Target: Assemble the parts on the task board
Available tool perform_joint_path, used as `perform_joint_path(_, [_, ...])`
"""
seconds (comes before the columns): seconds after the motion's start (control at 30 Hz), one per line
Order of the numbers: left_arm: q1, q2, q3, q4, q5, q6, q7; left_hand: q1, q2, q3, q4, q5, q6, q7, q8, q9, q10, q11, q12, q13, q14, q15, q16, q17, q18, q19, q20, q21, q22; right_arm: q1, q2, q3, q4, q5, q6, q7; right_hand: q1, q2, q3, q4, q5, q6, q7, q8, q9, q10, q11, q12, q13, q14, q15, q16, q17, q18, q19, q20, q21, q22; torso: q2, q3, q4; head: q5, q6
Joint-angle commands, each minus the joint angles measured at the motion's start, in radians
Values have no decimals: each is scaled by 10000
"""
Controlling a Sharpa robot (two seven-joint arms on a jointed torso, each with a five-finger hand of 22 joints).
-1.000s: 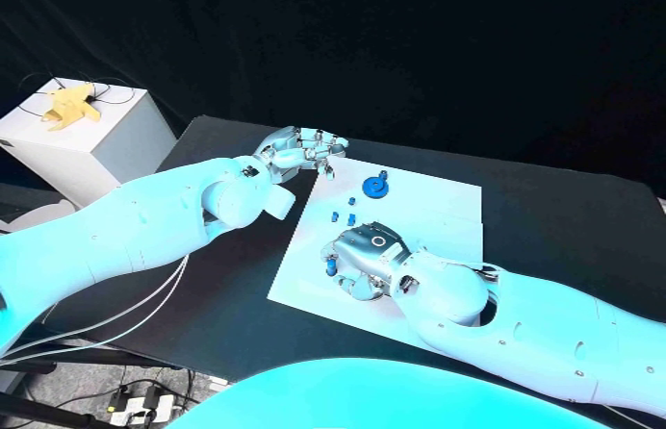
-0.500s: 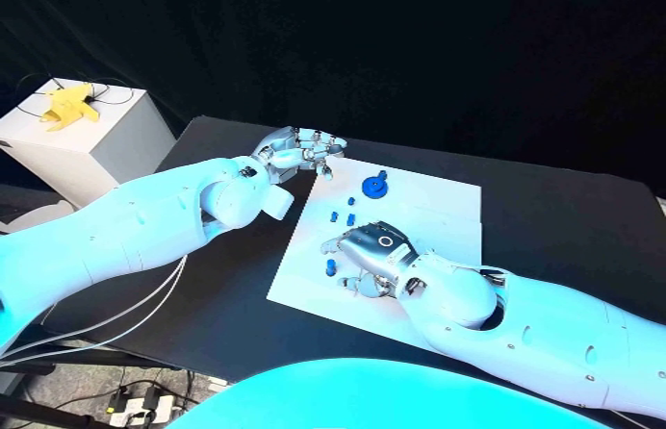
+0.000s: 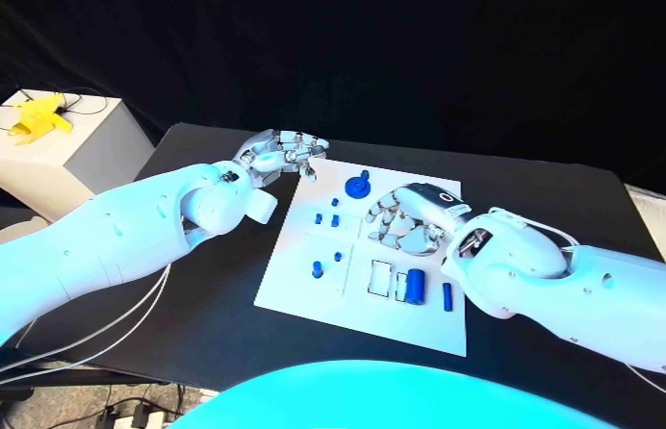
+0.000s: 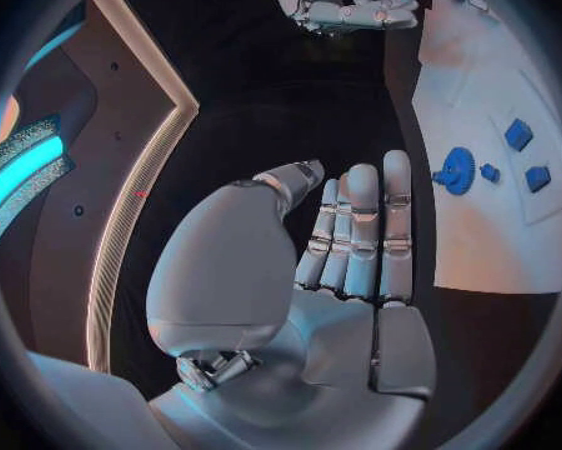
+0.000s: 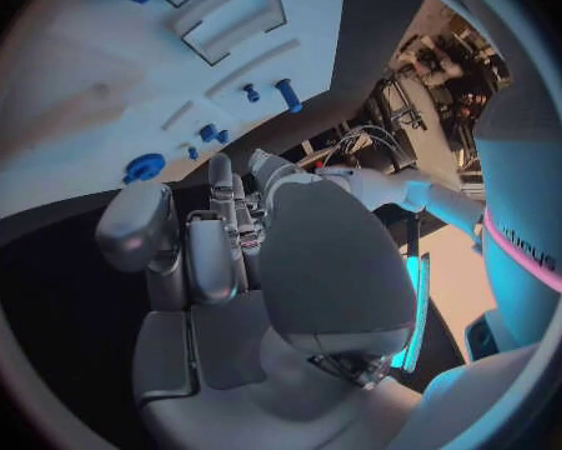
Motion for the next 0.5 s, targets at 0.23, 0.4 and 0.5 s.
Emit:
perform_joint_path(0.23, [-3, -42, -11, 62, -4, -65, 168, 31, 60, -48, 28, -14, -94, 7, 46, -11, -16, -13, -22, -7, -51, -13, -33, -9, 157, 55, -10, -32, -14, 379, -1644, -2, 555, 4240, 1385, -800, -1332, 94, -341, -47, 606, 240, -403, 1302, 1001, 1810, -542, 10538, 11804, 598, -329, 1309, 2607, -468, 355, -273, 1886, 1875, -124, -4, -98, -873, 2])
perform_joint_path(0.4, [-34, -115, -23, 196, -4, -79, 163, 31, 60, -48, 28, -14, -94, 7, 46, -11, -16, -13, -22, -7, -51, -13, -33, -9, 157, 55, -10, -32, -14, 373, -2329, -31, 810, 4318, 1760, -1327, -1838, 61, -753, 31, 884, 54, -413, 1609, 1218, 2149, -483, 11275, 12761, 712, -282, 1580, 3268, -543, 438, -274, 2350, 2342, -149, 18, -132, -1243, 2])
perform_joint_path(0.5, [-90, -174, -26, 325, -4, -89, 152, 31, 60, -48, 28, -14, -94, 7, 46, -11, -16, -13, -22, -7, -51, -13, -33, -9, 157, 55, -10, -32, -14, 291, -2715, -63, 999, 4211, 1830, -1573, -2004, 11, -955, 36, 1267, -60, -397, 1636, 1235, 2016, -470, 11119, 12622, 679, -270, 1540, 3187, -519, 383, -263, 2248, 2279, -153, 7, -142, -1438, 2])
